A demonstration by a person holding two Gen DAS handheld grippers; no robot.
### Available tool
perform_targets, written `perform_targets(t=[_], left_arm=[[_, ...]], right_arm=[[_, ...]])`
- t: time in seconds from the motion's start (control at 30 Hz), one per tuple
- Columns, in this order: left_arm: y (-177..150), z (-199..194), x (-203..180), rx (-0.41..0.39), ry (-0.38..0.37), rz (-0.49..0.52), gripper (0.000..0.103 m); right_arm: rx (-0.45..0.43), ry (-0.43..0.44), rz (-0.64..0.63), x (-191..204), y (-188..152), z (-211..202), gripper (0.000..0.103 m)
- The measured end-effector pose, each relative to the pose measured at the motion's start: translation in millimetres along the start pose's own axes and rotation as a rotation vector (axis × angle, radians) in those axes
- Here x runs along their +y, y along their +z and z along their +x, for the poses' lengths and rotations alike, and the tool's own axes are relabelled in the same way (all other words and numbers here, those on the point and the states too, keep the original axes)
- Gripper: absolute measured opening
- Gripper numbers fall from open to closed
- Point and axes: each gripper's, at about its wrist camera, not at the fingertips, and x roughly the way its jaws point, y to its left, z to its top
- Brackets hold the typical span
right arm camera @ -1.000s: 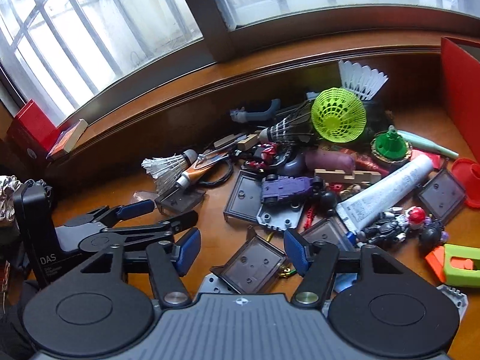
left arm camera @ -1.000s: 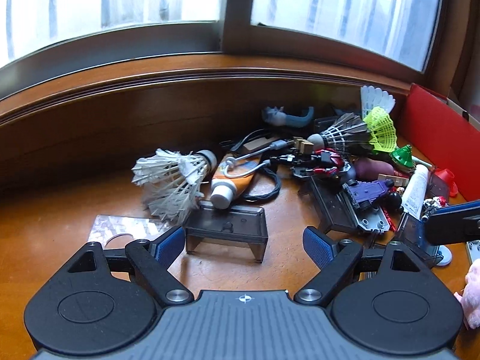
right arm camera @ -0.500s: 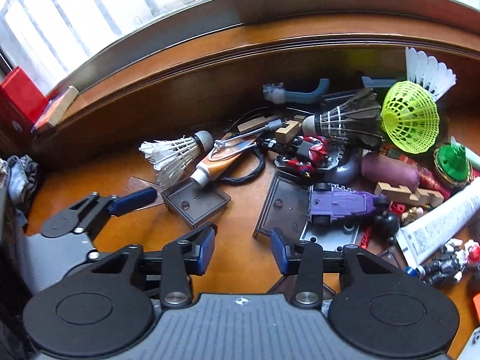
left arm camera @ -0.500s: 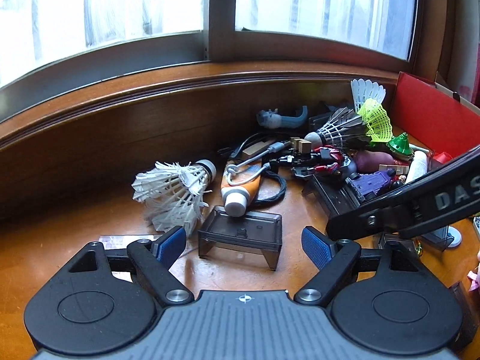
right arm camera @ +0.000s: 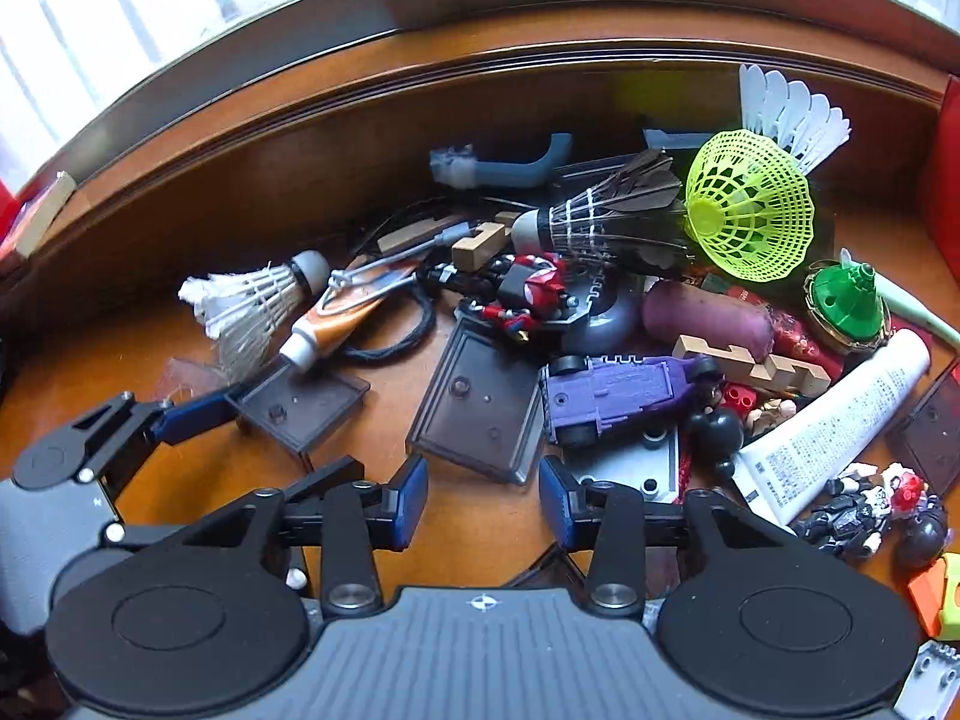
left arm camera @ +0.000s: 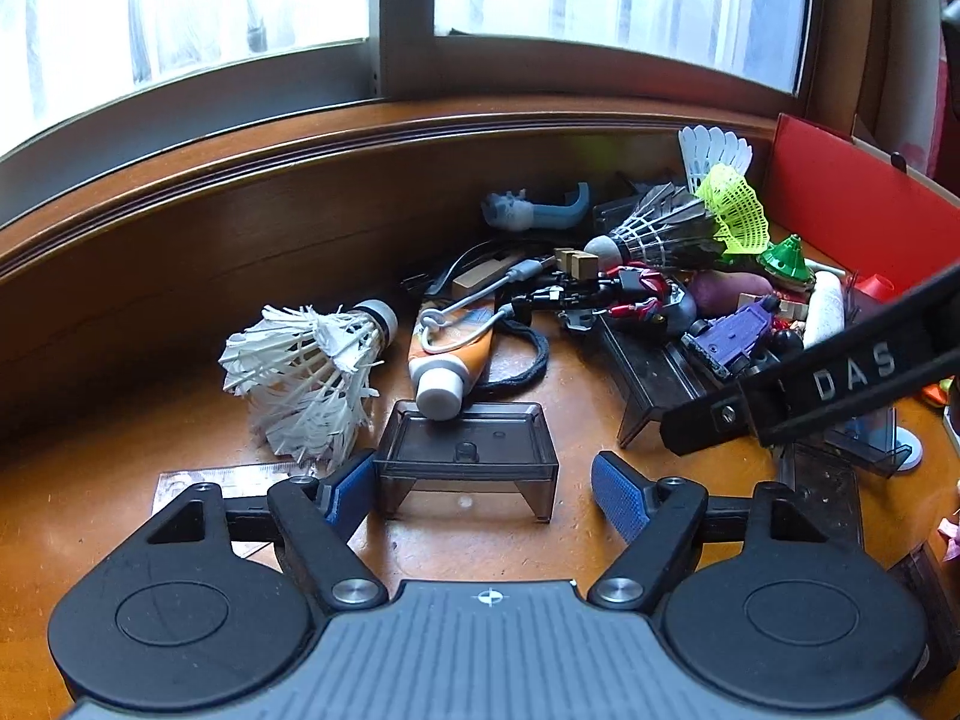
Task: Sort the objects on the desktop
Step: 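Close left tool on dark clear stand while right tool grasps dark square plate, then carry dark stand with left tool while right tool carries dark plate to box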
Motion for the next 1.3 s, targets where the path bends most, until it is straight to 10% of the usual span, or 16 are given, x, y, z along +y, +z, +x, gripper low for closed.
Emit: perform_targets(t=[0.53,1.3], left_arm=[[2,1,2,-0.014,0.036,-0.009,0.061],[11,-53,-14,-0.089,0.050,-0.013,0.061]], right_arm=[[-0.064,-0.100,-0.082,24,12,27,0.055],[-0.149,0.019,0.032,4,-4,-33,0.054]])
